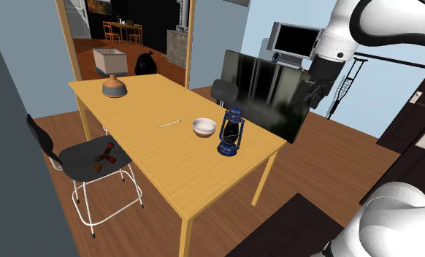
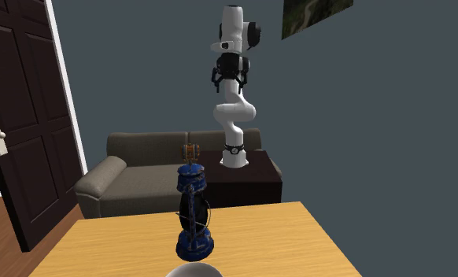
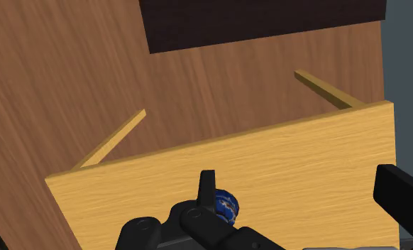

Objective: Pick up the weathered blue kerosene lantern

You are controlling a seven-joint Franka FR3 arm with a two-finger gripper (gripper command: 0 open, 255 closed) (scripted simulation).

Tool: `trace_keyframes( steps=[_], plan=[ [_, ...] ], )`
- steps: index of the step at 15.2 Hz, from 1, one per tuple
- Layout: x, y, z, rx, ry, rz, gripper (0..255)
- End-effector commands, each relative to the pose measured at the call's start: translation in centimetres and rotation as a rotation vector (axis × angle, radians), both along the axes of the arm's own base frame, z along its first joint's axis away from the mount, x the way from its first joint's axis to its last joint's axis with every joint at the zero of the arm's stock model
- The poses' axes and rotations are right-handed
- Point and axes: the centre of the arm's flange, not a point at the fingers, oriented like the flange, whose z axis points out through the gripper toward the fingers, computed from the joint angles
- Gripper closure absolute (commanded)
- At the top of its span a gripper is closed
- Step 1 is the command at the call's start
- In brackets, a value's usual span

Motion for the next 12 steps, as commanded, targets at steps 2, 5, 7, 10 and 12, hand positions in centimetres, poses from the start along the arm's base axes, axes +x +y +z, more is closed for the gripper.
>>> trace_keyframes(
  steps=[2,5,7,10,12],
  plan=[
    [1.1,-0.5,-0.5,0.002,-0.001,0.005,0],
    [4.5,-1.8,-1.9,0.008,-0.005,0.021,0],
    [6.8,-2.7,-2.9,0.012,-0.007,0.032,0],
    [10.3,-3.9,-4.3,0.017,-0.01,0.048,0],
    [12.6,-4.7,-5.3,0.021,-0.012,0.059,0]
  ],
)
